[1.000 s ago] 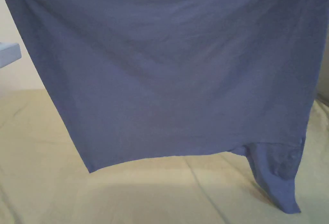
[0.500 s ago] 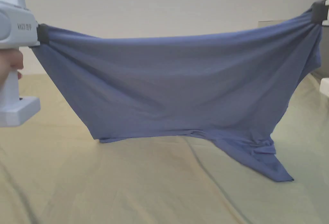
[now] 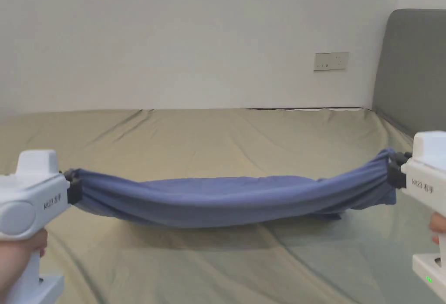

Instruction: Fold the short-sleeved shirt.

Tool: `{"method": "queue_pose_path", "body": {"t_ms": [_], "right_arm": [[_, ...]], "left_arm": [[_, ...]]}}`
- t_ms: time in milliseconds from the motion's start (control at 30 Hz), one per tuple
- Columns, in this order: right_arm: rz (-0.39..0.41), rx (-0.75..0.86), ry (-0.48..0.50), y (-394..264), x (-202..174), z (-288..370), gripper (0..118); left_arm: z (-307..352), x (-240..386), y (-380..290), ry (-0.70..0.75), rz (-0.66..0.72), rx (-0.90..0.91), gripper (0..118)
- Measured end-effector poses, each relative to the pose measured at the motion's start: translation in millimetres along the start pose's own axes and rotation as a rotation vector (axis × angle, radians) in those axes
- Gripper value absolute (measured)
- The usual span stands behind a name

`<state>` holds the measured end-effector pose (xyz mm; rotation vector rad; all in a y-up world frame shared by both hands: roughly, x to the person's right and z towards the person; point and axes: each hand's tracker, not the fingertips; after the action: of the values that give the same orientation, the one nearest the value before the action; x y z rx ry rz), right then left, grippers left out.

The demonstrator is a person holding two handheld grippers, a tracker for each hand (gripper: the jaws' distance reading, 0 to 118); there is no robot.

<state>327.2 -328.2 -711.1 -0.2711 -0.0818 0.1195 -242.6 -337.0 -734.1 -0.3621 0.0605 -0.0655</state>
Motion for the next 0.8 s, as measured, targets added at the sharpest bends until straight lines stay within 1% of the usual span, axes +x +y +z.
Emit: {"method": "queue_pose_path", "body": {"t_ms": [100, 133, 200, 233, 333, 467, 600, 667, 700, 767, 800], "right_arm": [[0.015, -0.024, 0.011, -40, -3, 42, 3], [-0.004, -0.042, 0.015, -52, -4, 54, 3], [-0.004, -0.065, 0.023, -74, -5, 81, 3], [-0.018, -0.092, 0.024, -88, 1, 84, 3], [-0.024, -0.101, 0.023, -112, 6, 115, 3], [0.002, -0.127, 0.04, -134, 16, 157, 3], [0.047, -0.145, 0.073, -156, 20, 194, 3], [0.044, -0.183, 0.084, -171, 20, 211, 3], [0.032, -0.243, 0.099, -182, 20, 213, 3], [0.076, -0.283, 0.103, -199, 18, 220, 3], [0.088, -0.308, 0.111, -205, 17, 222, 3]], "left_arm": [[38, -3, -45, -0.009, 0.01, -0.039, 0], [49, -4, -57, -0.017, 0.013, -0.047, 0], [69, -8, -82, -0.022, 0.011, -0.064, 0], [77, -11, -93, -0.03, 0.013, -0.069, 0], [100, -18, -125, -0.032, 0.02, -0.083, 1], [134, -28, -151, -0.047, 0.013, -0.11, 0], [167, -38, -170, -0.093, 0.003, -0.145, 1], [177, -42, -183, -0.116, 0.014, -0.174, 0], [180, -42, -191, -0.127, -0.008, -0.189, 0], [185, -39, -206, -0.139, -0.062, -0.229, 0], [185, -39, -211, -0.14, -0.065, -0.246, 1]]}}
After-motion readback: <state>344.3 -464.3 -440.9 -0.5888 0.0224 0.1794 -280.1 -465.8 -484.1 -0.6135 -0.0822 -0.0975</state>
